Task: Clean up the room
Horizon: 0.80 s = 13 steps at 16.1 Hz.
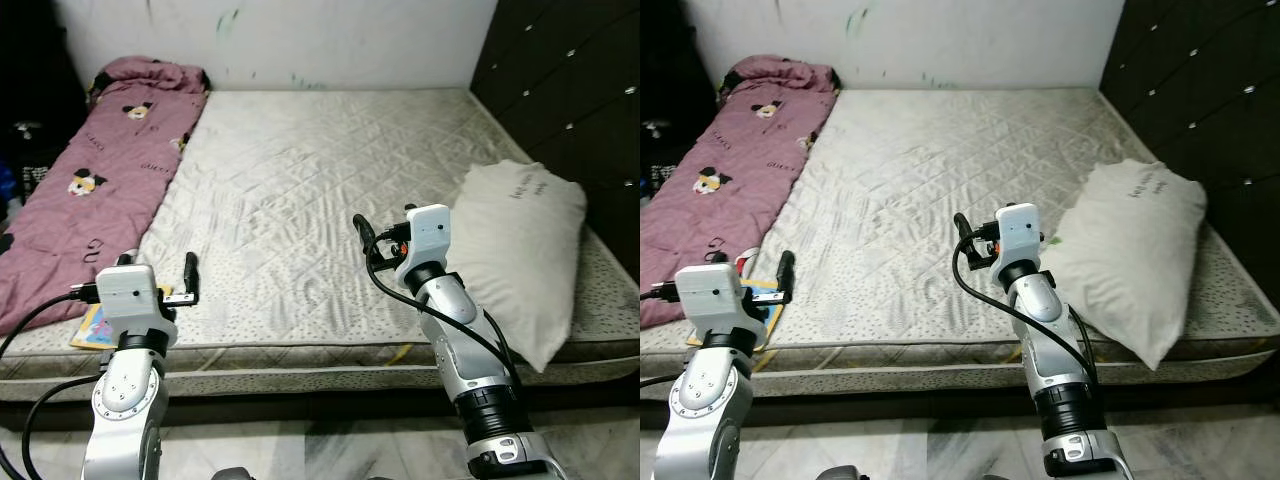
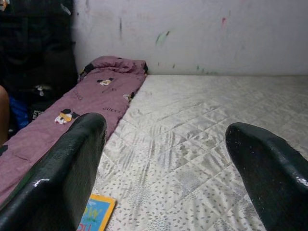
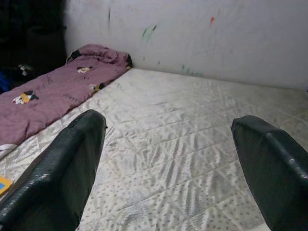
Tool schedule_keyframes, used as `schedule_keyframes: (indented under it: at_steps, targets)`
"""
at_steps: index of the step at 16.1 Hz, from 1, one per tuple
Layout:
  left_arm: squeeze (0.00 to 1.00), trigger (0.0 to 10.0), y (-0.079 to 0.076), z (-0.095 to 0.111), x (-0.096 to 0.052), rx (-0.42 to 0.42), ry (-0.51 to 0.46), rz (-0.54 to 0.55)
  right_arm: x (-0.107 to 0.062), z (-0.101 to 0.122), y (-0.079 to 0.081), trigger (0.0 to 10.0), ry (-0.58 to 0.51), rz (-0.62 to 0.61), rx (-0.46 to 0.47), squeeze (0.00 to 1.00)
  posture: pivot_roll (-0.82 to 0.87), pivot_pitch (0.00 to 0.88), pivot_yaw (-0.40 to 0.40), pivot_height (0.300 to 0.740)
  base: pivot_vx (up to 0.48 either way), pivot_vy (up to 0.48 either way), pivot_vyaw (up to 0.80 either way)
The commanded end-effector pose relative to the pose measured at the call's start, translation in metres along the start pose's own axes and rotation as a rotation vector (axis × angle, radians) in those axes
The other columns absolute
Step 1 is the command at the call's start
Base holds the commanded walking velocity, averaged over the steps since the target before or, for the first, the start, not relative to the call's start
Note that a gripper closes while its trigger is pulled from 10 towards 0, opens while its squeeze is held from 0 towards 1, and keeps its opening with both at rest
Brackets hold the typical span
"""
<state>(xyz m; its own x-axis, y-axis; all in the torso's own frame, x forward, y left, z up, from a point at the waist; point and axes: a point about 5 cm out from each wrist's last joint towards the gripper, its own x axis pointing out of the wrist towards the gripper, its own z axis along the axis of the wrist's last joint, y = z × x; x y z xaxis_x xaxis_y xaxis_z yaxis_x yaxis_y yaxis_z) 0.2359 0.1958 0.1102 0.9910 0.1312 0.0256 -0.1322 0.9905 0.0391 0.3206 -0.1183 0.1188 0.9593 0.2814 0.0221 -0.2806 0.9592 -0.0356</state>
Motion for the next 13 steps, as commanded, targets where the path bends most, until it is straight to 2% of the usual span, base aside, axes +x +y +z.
schedule_keyframes:
  at_steps: [1, 4, 6, 7, 9, 10, 13]
  targets:
    - [0.0, 10.0, -0.001, 0.0009, 0.002, 0.002, -0.004, -0.009, 0.0033, 0.0038, 0.0019, 10.0, -0.012, 0.01, -0.01, 0.0, -0.03, 0.0, -0.008, 0.74, 0.0, 0.0, 0.0]
    - [0.0, 10.0, 0.0014, 0.0008, 0.0013, -0.013, -0.018, -0.011, 0.0066, 0.0066, 0.0003, 10.0, -0.02, 0.005, -0.026, 0.0, -0.03, 0.0, -0.004, 0.74, 0.0, 0.0, 0.0]
    - [0.0, 10.0, 0.0012, 0.0016, 0.0012, -0.01, -0.024, -0.011, 0.0102, 0.0106, 0.0039, 10.0, -0.053, 0.021, -0.084, 0.0, -0.03, 0.0, 0.0, 0.74, 0.0, 0.0, 0.0]
    - [0.0, 10.0, 0.0003, 0.0021, 0.0008, -0.014, -0.025, -0.011, 0.0097, 0.0089, 0.007, 10.0, -0.043, 0.046, 0.026, 0.0, -0.03, 0.0, 0.0, 0.74, 0.0, 0.0, 0.0]
    - [0.0, 10.0, -0.0009, 0.0022, 0.0003, -0.023, -0.028, -0.025, 0.0085, 0.0072, 0.0065, 10.0, -0.036, 0.012, 0.052, 0.0, -0.03, 0.0, 0.0, 0.74, 0.0, 0.0, 0.0]
    - [0.0, 10.0, -0.0044, 0.0034, -0.0003, -0.032, -0.038, -0.056, 0.0073, 0.0073, 0.0058, 10.0, -0.064, -0.015, -0.044, 0.0, -0.03, 0.0, -0.001, 0.74, 0.315, 0.0, 0.0]
    - [0.0, 10.0, -0.007, 0.0025, -0.001, -0.039, -0.035, -0.07, 0.0059, 0.0027, 0.005, 10.0, -0.041, -0.017, -0.059, 0.0, -0.03, 0.0, 0.003, 0.74, 0.325, 0.0, 0.0]
